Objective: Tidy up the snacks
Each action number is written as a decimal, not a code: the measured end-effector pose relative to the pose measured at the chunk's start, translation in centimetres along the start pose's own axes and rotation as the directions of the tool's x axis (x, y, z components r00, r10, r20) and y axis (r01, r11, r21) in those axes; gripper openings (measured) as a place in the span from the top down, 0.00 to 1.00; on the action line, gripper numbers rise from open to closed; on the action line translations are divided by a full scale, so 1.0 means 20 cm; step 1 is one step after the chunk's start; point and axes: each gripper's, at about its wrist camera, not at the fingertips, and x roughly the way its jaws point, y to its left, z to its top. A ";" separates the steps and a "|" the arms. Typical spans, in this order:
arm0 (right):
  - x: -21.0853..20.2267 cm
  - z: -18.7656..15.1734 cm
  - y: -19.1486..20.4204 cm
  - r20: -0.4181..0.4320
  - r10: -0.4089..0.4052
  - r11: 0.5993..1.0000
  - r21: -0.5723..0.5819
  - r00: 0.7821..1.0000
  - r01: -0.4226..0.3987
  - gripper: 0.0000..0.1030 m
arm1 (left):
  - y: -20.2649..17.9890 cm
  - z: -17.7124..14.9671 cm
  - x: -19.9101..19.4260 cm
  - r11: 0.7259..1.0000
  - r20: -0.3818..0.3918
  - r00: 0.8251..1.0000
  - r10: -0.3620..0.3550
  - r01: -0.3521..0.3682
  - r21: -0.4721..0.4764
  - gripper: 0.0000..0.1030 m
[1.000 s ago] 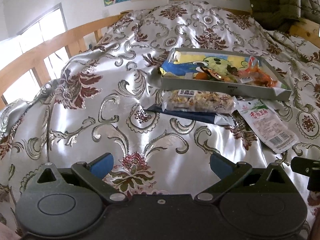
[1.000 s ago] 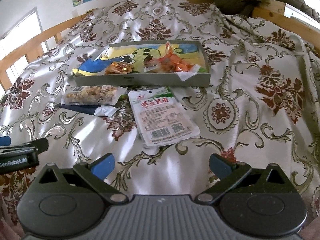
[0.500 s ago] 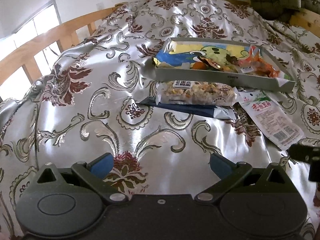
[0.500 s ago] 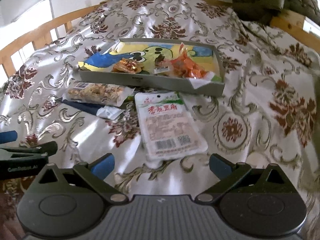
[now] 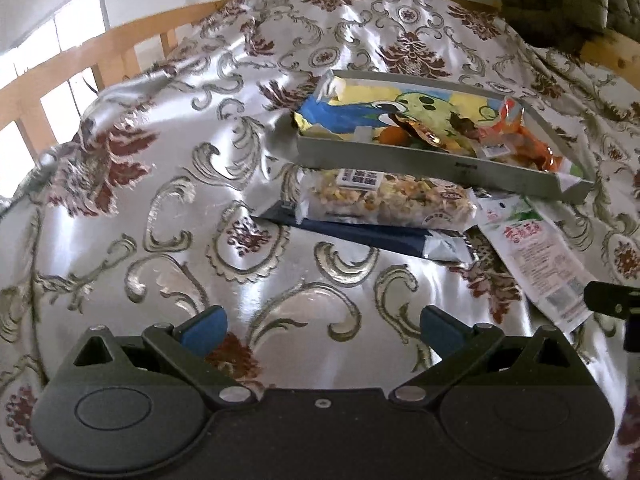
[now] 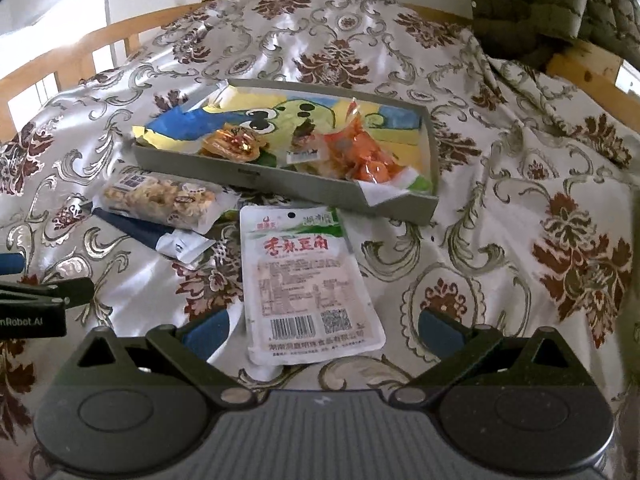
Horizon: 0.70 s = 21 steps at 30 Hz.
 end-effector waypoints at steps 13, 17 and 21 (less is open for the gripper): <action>0.01 0.01 0.00 0.005 -0.009 1.000 -0.010 1.000 0.009 0.00 | -0.06 0.06 0.11 0.997 -0.039 0.997 -0.064 0.066 0.052 0.01; 0.04 0.01 0.00 -0.003 -0.012 1.000 -0.009 1.000 0.012 0.00 | -0.09 0.08 0.14 0.992 -0.050 0.996 -0.069 0.074 0.101 0.01; 0.07 0.01 0.00 -0.008 -0.021 1.000 -0.020 1.000 0.021 0.00 | -0.12 0.10 0.17 0.984 -0.038 0.997 -0.067 0.073 0.164 0.01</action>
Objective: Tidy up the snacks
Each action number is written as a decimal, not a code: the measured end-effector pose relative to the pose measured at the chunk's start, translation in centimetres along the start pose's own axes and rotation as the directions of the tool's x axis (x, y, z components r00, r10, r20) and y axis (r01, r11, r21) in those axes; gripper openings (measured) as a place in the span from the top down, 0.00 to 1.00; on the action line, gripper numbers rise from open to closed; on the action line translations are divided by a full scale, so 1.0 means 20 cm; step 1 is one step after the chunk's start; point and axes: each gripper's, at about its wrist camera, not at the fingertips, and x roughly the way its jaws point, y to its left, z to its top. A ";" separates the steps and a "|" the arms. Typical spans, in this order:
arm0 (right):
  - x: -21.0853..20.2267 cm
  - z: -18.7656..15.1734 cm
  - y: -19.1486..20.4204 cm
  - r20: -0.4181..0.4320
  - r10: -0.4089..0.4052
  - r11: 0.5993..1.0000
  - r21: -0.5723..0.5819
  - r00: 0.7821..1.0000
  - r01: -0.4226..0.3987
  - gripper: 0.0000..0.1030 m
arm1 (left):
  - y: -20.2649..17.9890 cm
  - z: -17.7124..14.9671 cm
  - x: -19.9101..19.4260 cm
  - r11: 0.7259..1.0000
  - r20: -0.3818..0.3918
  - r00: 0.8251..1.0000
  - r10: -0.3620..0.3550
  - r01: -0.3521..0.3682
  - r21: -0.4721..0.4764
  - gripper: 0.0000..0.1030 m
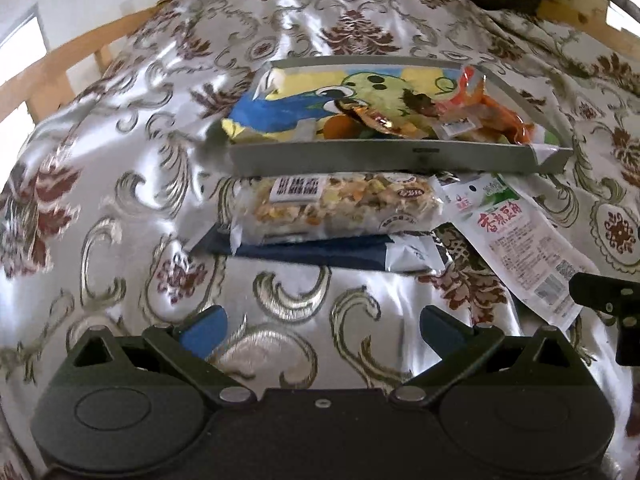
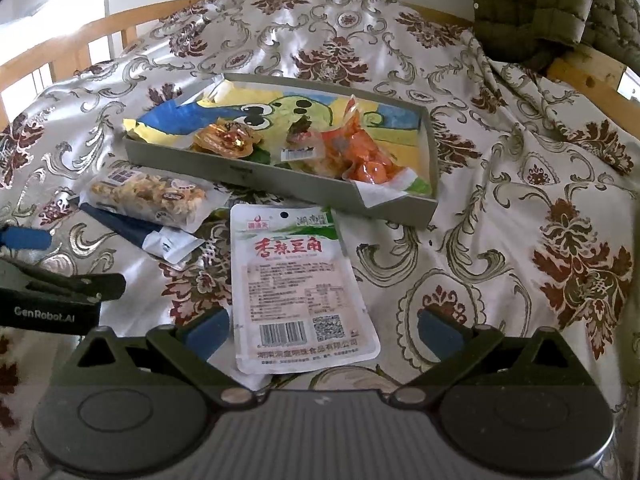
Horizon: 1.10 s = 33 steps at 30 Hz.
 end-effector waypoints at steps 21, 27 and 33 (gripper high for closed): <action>0.18 -0.04 0.20 0.004 -0.098 0.964 -0.250 0.995 0.096 0.00 | 0.08 0.04 0.09 0.993 0.016 0.999 -0.030 0.031 -0.115 0.01; 0.22 -0.07 0.27 0.040 -0.148 0.935 -0.319 0.988 0.153 0.00 | 0.07 0.03 0.10 0.990 0.050 0.997 -0.065 0.071 -0.123 0.01; 0.23 -0.08 0.31 0.102 -0.216 0.891 -0.385 0.971 0.239 0.00 | 0.09 0.03 0.10 0.965 0.117 0.978 -0.174 0.193 -0.177 0.02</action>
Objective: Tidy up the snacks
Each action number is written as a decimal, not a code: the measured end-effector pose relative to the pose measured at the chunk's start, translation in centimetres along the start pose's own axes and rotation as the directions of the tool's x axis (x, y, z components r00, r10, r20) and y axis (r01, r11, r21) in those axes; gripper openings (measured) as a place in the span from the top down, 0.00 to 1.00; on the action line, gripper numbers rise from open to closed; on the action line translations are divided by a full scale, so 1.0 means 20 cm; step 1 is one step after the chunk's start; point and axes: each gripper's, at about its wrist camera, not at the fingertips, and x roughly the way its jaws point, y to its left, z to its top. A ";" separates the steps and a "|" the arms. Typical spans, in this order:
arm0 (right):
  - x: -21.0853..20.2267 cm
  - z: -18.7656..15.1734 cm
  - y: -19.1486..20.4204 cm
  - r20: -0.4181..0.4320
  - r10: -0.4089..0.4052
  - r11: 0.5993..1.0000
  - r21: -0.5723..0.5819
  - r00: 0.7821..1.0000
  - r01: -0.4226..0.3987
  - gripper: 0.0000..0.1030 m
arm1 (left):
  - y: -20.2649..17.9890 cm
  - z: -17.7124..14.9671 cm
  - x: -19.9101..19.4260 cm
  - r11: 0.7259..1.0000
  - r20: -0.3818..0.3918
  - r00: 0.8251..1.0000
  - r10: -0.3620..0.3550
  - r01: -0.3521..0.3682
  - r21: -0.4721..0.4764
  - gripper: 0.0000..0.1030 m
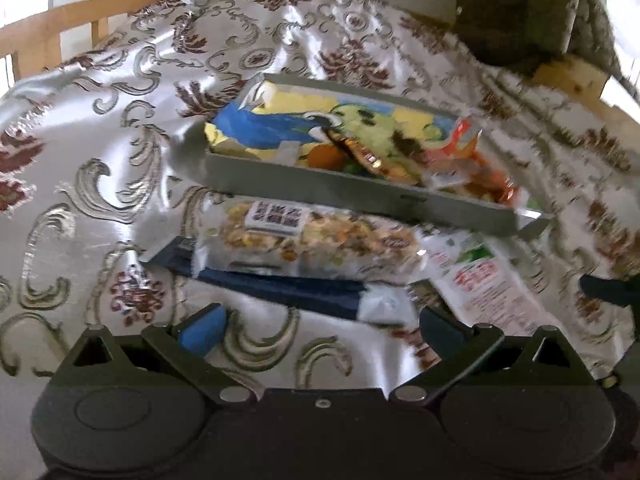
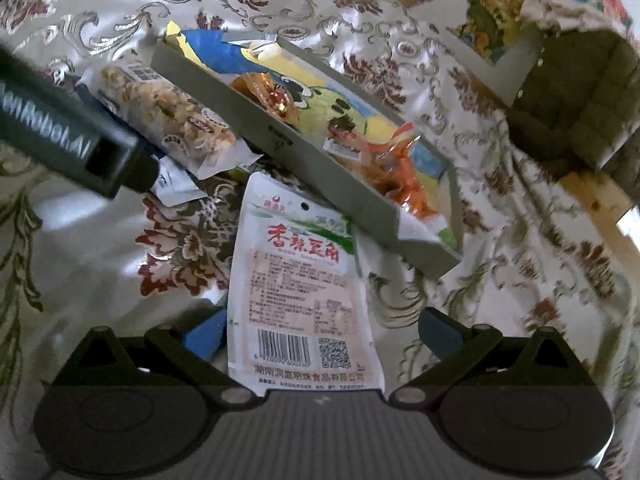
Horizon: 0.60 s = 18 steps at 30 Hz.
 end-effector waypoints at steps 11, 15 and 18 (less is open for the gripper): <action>0.01 0.01 -0.02 0.060 -0.138 0.988 -0.066 0.989 0.142 0.05 | 0.01 0.01 0.07 0.994 0.032 0.995 -0.096 0.097 -0.054 0.27; 0.02 0.01 -0.04 0.072 -0.167 0.983 -0.065 0.983 0.172 0.08 | 0.02 0.01 0.09 0.992 0.038 0.994 -0.104 0.106 -0.074 0.57; 0.03 0.02 -0.05 0.086 -0.178 0.980 -0.072 0.980 0.185 0.12 | 0.04 0.02 0.10 0.981 0.044 0.989 -0.138 0.143 -0.132 0.59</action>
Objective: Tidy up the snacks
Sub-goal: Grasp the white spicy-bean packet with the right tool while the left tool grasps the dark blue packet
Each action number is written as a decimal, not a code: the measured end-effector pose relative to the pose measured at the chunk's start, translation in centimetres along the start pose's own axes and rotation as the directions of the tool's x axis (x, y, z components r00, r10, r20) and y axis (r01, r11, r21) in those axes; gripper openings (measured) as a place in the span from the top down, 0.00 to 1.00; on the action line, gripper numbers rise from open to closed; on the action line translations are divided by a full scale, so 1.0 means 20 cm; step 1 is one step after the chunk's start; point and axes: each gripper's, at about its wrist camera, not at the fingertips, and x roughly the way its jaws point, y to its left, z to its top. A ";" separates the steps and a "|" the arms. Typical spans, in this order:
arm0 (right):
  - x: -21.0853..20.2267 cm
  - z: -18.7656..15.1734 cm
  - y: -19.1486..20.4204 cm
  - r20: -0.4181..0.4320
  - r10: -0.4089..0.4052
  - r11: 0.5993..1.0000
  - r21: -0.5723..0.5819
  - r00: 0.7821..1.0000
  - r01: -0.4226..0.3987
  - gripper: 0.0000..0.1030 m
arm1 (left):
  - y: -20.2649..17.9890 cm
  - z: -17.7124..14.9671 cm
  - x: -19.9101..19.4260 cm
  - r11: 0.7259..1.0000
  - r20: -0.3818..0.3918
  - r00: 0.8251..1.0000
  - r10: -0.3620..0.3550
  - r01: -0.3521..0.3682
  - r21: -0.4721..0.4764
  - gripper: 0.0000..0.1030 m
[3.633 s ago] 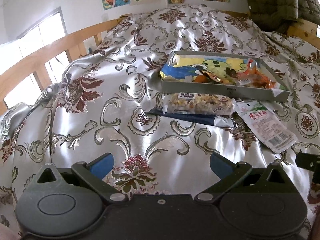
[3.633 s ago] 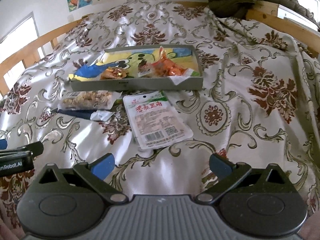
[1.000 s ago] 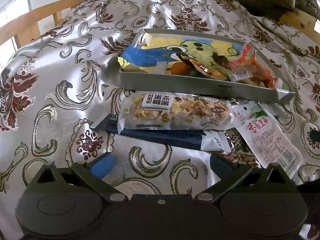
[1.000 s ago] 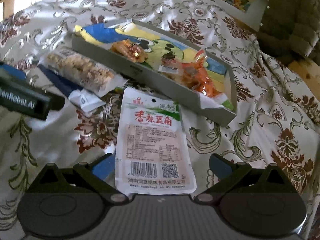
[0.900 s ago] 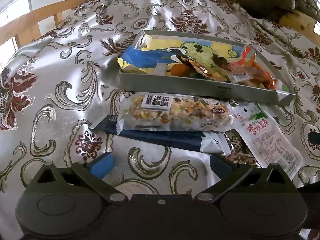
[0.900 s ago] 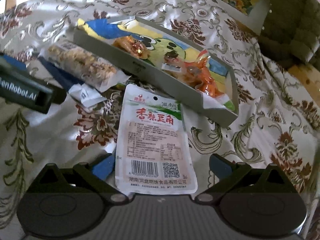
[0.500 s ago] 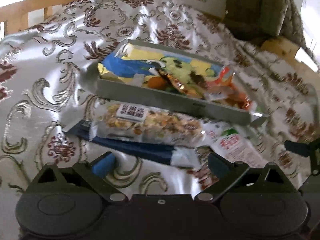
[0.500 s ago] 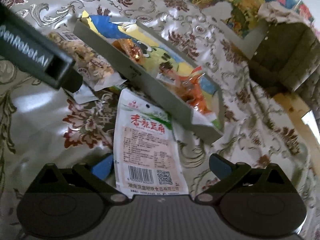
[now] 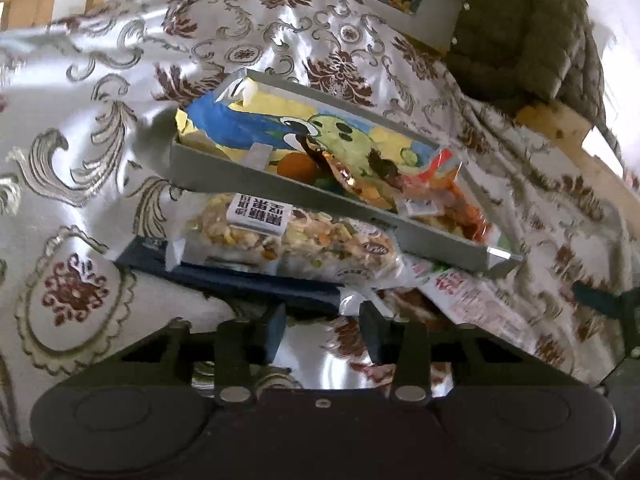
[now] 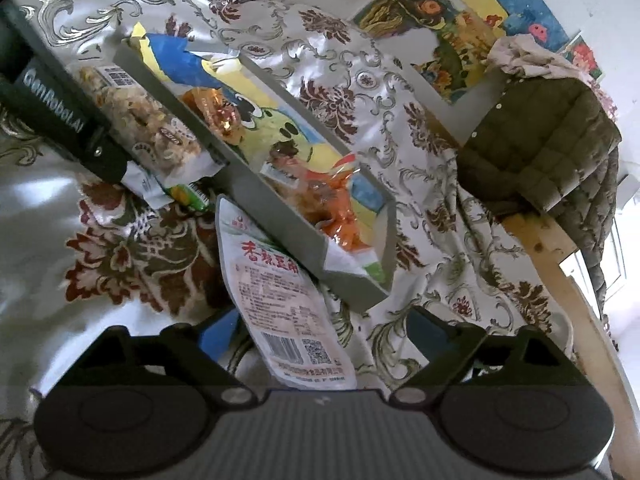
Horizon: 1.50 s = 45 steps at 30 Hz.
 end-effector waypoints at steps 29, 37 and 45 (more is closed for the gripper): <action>0.20 0.00 0.18 -0.023 -0.079 0.983 -0.168 0.997 0.074 0.25 | 0.15 0.08 0.07 0.962 0.005 1.000 -0.005 0.006 -0.272 0.38; 0.25 0.01 0.24 -0.015 -0.055 0.980 -0.192 0.998 0.051 0.68 | 0.15 0.06 0.07 0.967 -0.003 0.999 0.047 -0.046 -0.251 0.61; 0.21 0.04 0.26 -0.024 0.009 0.983 -0.183 1.000 -0.014 0.95 | 0.18 0.06 0.04 0.944 0.001 1.000 0.019 -0.017 -0.330 0.78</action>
